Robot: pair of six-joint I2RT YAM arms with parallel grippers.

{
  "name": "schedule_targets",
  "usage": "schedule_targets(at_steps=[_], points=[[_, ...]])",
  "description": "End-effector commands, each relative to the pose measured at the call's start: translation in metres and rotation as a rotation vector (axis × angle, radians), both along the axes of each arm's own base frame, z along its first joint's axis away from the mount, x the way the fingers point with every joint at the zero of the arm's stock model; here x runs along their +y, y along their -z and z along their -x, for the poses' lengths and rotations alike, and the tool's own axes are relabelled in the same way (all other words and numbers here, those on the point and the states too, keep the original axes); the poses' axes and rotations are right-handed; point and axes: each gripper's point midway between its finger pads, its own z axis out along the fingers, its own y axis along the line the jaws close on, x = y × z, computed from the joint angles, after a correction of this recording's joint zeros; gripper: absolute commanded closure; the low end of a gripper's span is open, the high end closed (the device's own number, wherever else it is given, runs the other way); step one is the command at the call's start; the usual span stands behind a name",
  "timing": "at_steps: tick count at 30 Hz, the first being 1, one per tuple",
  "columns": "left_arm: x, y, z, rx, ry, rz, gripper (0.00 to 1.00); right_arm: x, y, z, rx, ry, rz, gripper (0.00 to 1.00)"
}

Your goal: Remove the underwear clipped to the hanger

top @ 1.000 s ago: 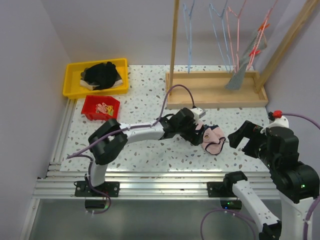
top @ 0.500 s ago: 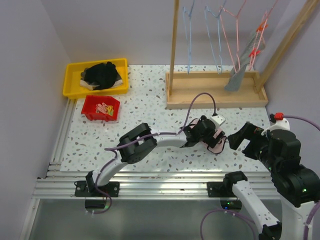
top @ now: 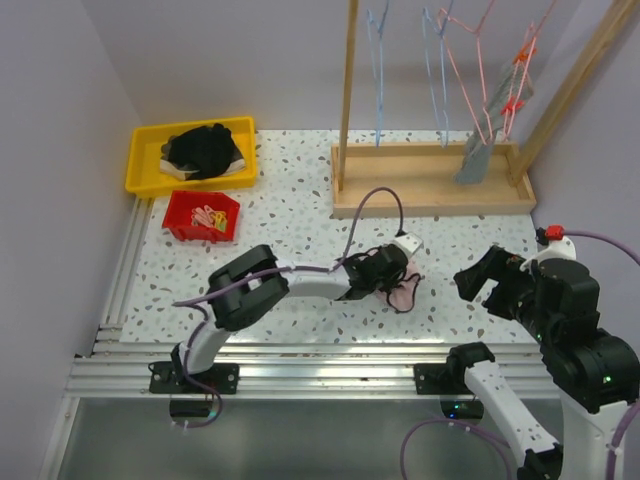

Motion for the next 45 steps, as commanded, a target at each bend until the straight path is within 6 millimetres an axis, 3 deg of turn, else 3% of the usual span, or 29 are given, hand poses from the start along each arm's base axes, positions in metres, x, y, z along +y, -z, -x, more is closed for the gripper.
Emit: schedule_targets(at_steps=[1,2,4,5,8,11,13,14,16,17,18,19,20,21,22,23,24,25,26,28,31,32,33,34,36,39,42,43,45], points=[[0.091,-0.033,0.004,0.010,-0.217,-0.090,1.00,-0.004,0.035,0.035,0.181,-0.013,0.027,0.12],[0.117,-0.066,-0.002,0.017,-0.293,-0.035,1.00,-0.003,0.037,0.035,0.188,-0.017,0.021,0.12],[0.162,-0.083,-0.004,0.043,-0.382,-0.062,1.00,-0.001,0.040,0.037,0.196,-0.028,0.017,0.12],[0.195,-0.110,-0.018,0.043,-0.466,0.004,1.00,0.000,0.042,0.037,0.202,-0.035,0.020,0.12],[0.248,-0.139,-0.038,0.068,-0.548,0.075,1.00,0.001,0.045,0.039,0.220,-0.063,0.030,0.13],[0.338,-0.184,-0.104,-0.009,-0.685,0.128,1.00,0.003,0.044,0.038,0.232,-0.082,0.033,0.13],[0.369,-0.203,-0.133,-0.058,-0.732,0.123,1.00,0.006,0.043,0.035,0.235,-0.092,0.026,0.13],[0.401,-0.217,-0.163,-0.103,-0.792,0.111,1.00,0.006,0.044,0.033,0.236,-0.085,0.024,0.13],[0.422,-0.227,-0.194,-0.114,-0.808,0.135,1.00,0.008,0.043,0.027,0.226,-0.083,0.018,0.13],[0.443,-0.235,-0.224,-0.136,-0.843,0.156,1.00,0.012,0.043,0.024,0.218,-0.099,0.003,0.14],[0.453,-0.240,-0.239,-0.152,-0.862,0.177,1.00,0.013,0.043,0.022,0.214,-0.101,-0.002,0.14],[0.460,-0.258,-0.257,-0.199,-0.870,0.218,1.00,0.015,0.044,0.019,0.214,-0.101,-0.011,0.14],[0.474,-0.241,-0.277,-0.182,-0.904,0.228,1.00,0.018,0.048,0.017,0.224,-0.109,-0.020,0.14],[0.481,-0.247,-0.292,-0.216,-0.928,0.247,1.00,0.022,0.046,0.012,0.208,-0.120,-0.037,0.14],[0.487,-0.270,-0.309,-0.275,-0.945,0.277,1.00,0.024,0.047,0.010,0.210,-0.125,-0.046,0.14],[0.496,-0.242,-0.328,-0.248,-0.986,0.247,1.00,0.027,0.048,0.007,0.213,-0.139,-0.051,0.15],[0.501,-0.239,-0.338,-0.255,-1.008,0.240,1.00,0.028,0.048,0.006,0.215,-0.143,-0.051,0.14],[0.506,-0.260,-0.352,-0.310,-1.025,0.256,1.00,0.027,0.049,0.004,0.215,-0.141,-0.045,0.14],[0.516,-0.231,-0.364,-0.285,-1.076,0.211,1.00,0.025,0.048,0.003,0.216,-0.139,-0.030,0.13],[0.525,-0.230,-0.376,-0.317,-1.104,0.212,0.96,0.024,0.047,0.002,0.217,-0.140,-0.020,0.12],[0.541,-0.209,-0.386,-0.321,-1.147,0.217,0.58,0.024,0.047,0.000,0.228,-0.145,-0.011,0.11],[0.550,-0.200,-0.387,-0.315,-1.181,0.213,0.31,0.025,0.047,-0.001,0.231,-0.149,-0.008,0.10],[0.551,-0.195,-0.387,-0.306,-1.195,0.213,0.15,0.025,0.046,-0.002,0.234,-0.147,-0.008,0.10],[0.569,-0.192,-0.385,-0.302,-1.227,0.207,0.00,0.025,0.047,-0.003,0.235,-0.149,-0.008,0.09],[0.574,-0.193,-0.381,-0.290,-1.240,0.207,0.00,0.026,0.048,-0.006,0.238,-0.154,-0.009,0.09],[0.571,-0.216,-0.373,-0.324,-1.214,0.235,0.00,0.029,0.050,-0.009,0.242,-0.169,-0.013,0.08],[0.561,-0.257,-0.356,-0.364,-1.162,0.298,0.00,0.030,0.049,-0.014,0.232,-0.171,-0.011,0.05],[0.555,-0.283,-0.346,-0.386,-1.131,0.334,0.00,0.031,0.048,-0.014,0.225,-0.177,-0.014,0.04],[0.534,-0.303,-0.329,-0.335,-1.047,0.393,0.00,0.032,0.044,-0.020,0.186,-0.174,-0.023,0.03]])
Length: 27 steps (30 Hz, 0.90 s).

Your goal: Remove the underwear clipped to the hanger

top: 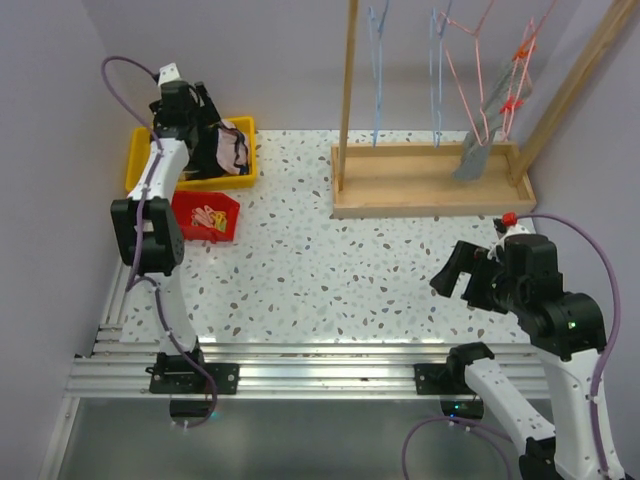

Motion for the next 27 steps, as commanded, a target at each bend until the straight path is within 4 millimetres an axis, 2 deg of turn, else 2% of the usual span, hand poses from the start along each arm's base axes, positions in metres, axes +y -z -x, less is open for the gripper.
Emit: schedule_targets(at_steps=[1,2,3,4,5,6,7,8,9,10,12,13,14,16,18,19,20,24,25,26,27], points=[[-0.039,-0.147,0.042,-0.261,0.149,0.108,0.00,0.002,-0.009,-0.011,-0.063,-0.005,-0.010,0.02],[-0.059,-0.154,0.057,-0.256,0.252,0.152,0.00,0.001,-0.014,-0.016,-0.093,0.008,-0.011,0.02],[-0.069,-0.162,0.072,-0.264,0.289,0.182,0.00,-0.001,-0.017,-0.019,-0.107,0.020,-0.007,0.02],[-0.080,-0.176,0.104,-0.297,0.328,0.223,0.00,-0.004,-0.023,-0.023,-0.131,0.046,0.000,0.02],[-0.096,-0.179,0.124,-0.299,0.409,0.258,0.00,-0.015,-0.024,-0.030,-0.133,0.099,0.046,0.02],[-0.103,-0.182,0.142,-0.304,0.437,0.280,0.00,-0.025,-0.026,-0.033,-0.131,0.149,0.087,0.02],[-0.110,-0.185,0.176,-0.312,0.466,0.302,0.00,-0.035,-0.027,-0.035,-0.114,0.209,0.118,0.02],[-0.123,-0.186,0.197,-0.307,0.533,0.323,0.00,-0.047,-0.033,-0.031,-0.093,0.264,0.161,0.02],[-0.128,-0.183,0.215,-0.291,0.550,0.333,0.00,-0.069,-0.035,-0.036,-0.077,0.358,0.261,0.01],[-0.134,-0.188,0.248,-0.300,0.577,0.338,0.00,-0.077,-0.042,-0.038,-0.085,0.397,0.287,0.01],[-0.146,-0.181,0.287,-0.273,0.647,0.362,0.00,-0.092,-0.071,-0.048,-0.191,0.476,0.326,0.01],[-0.159,-0.184,0.318,-0.289,0.700,0.367,0.00,-0.095,-0.082,-0.054,-0.233,0.477,0.343,0.01],[-0.164,-0.172,0.333,-0.244,0.701,0.361,0.00,-0.097,-0.102,-0.068,-0.303,0.504,0.339,0.01],[-0.175,-0.175,0.366,-0.248,0.750,0.341,0.00,-0.100,-0.131,-0.080,-0.374,0.524,0.342,0.01],[-0.171,-0.157,0.383,-0.185,0.735,0.342,0.00,-0.100,-0.150,-0.098,-0.426,0.549,0.340,0.01],[-0.169,-0.155,0.395,-0.185,0.732,0.341,0.00,-0.103,-0.159,-0.109,-0.444,0.563,0.363,0.02],[-0.171,-0.154,0.401,-0.186,0.746,0.346,0.00,-0.103,-0.173,-0.119,-0.500,0.584,0.348,0.02],[-0.179,-0.148,0.422,-0.170,0.802,0.385,0.00,-0.099,-0.205,-0.158,-0.574,0.593,0.356,0.01],[-0.179,-0.148,0.426,-0.172,0.806,0.387,0.00,-0.099,-0.224,-0.161,-0.612,0.603,0.340,0.01],[-0.179,-0.146,0.430,-0.162,0.808,0.394,0.00,-0.096,-0.217,-0.181,-0.575,0.599,0.360,0.01],[-0.180,-0.148,0.434,-0.165,0.815,0.396,0.00,-0.097,-0.219,-0.188,-0.573,0.608,0.360,0.01]])
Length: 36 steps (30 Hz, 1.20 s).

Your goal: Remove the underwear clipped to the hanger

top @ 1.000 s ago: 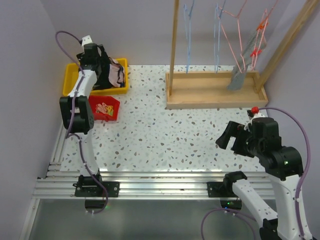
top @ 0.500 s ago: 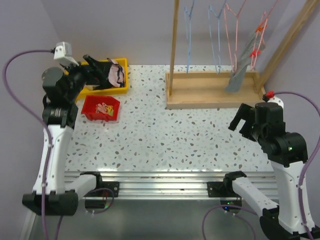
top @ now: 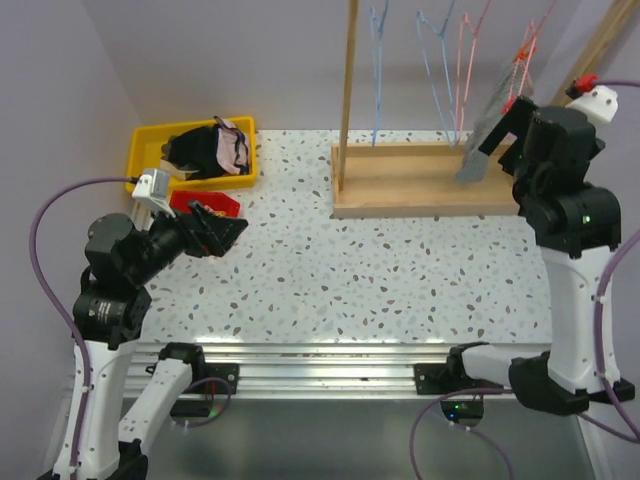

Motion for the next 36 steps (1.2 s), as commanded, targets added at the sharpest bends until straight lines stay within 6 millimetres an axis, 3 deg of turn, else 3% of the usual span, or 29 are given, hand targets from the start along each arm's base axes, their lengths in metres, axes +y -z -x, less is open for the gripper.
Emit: schedule_targets(at_steps=[1,2,5,7,10,12,16,19,25,26,28,29,32,36], points=[[-0.006,0.005,0.023,0.030,0.061,0.007,0.00,-0.008,-0.038,-0.034,-0.108,0.069,0.002,0.01],[-0.006,0.003,0.025,0.028,0.058,0.007,0.00,-0.006,-0.030,-0.048,-0.080,0.074,-0.002,0.02],[-0.003,-0.003,0.036,0.009,0.049,0.005,0.00,-0.011,-0.031,-0.066,-0.090,0.101,-0.041,0.04],[-0.001,-0.002,0.043,0.004,0.045,0.005,0.00,-0.017,-0.036,-0.072,-0.101,0.125,-0.059,0.05],[0.001,0.002,0.050,0.007,0.032,0.004,0.00,-0.024,-0.026,-0.084,-0.066,0.136,-0.071,0.07],[0.002,0.008,0.051,0.018,0.029,0.004,0.00,-0.032,-0.016,-0.091,-0.037,0.146,-0.078,0.08],[0.002,0.013,0.054,0.025,0.029,0.002,0.00,-0.030,0.005,-0.117,0.041,0.048,-0.129,0.12],[0.003,0.012,0.054,0.020,0.024,-0.005,0.00,-0.026,0.025,-0.125,0.125,0.004,-0.141,0.14],[0.005,0.012,0.055,0.022,0.014,-0.012,0.00,-0.024,0.047,-0.124,0.189,-0.024,-0.159,0.21],[0.005,0.013,0.056,0.025,0.016,-0.013,0.00,-0.029,0.053,-0.117,0.219,0.000,-0.153,0.35],[0.005,0.013,0.057,0.026,0.015,-0.013,0.00,-0.031,0.055,-0.115,0.225,0.008,-0.150,0.41],[0.005,0.014,0.057,0.027,0.014,-0.012,0.00,-0.033,0.051,-0.112,0.216,0.016,-0.145,0.57],[0.005,0.015,0.058,0.028,0.015,-0.014,0.00,-0.039,0.048,-0.110,0.215,0.043,-0.127,0.73],[0.006,0.017,0.059,0.031,0.012,-0.019,0.00,-0.039,0.049,-0.111,0.233,0.038,-0.120,0.63]])
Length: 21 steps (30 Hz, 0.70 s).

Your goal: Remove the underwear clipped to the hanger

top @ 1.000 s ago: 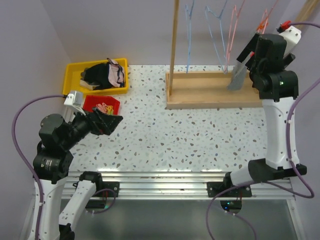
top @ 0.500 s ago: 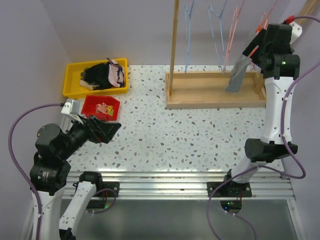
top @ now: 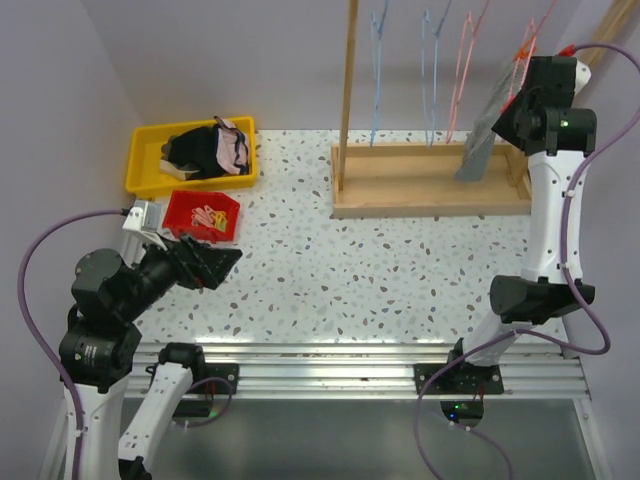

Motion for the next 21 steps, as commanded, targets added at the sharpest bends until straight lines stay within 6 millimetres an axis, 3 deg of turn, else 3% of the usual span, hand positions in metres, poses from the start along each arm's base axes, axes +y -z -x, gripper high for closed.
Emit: schedule_targets(at_steps=[1,8,14,19,21], points=[[0.002,0.003,0.003,-0.004,-0.002,-0.018,0.00,-0.007,-0.010,0.010,-0.002,0.022,0.031,0.64],[0.003,0.004,0.004,-0.005,-0.009,-0.022,0.00,-0.008,-0.001,0.007,0.030,0.020,0.042,0.64],[0.004,0.006,0.005,-0.004,-0.012,-0.029,0.00,-0.012,-0.005,-0.003,0.015,0.023,0.062,0.65],[0.005,0.007,0.004,-0.006,-0.012,-0.042,0.00,-0.016,-0.005,-0.013,0.013,0.027,0.082,0.69],[0.005,0.007,0.003,-0.007,-0.011,-0.047,0.00,-0.017,-0.004,-0.016,0.013,0.029,0.083,0.76]])
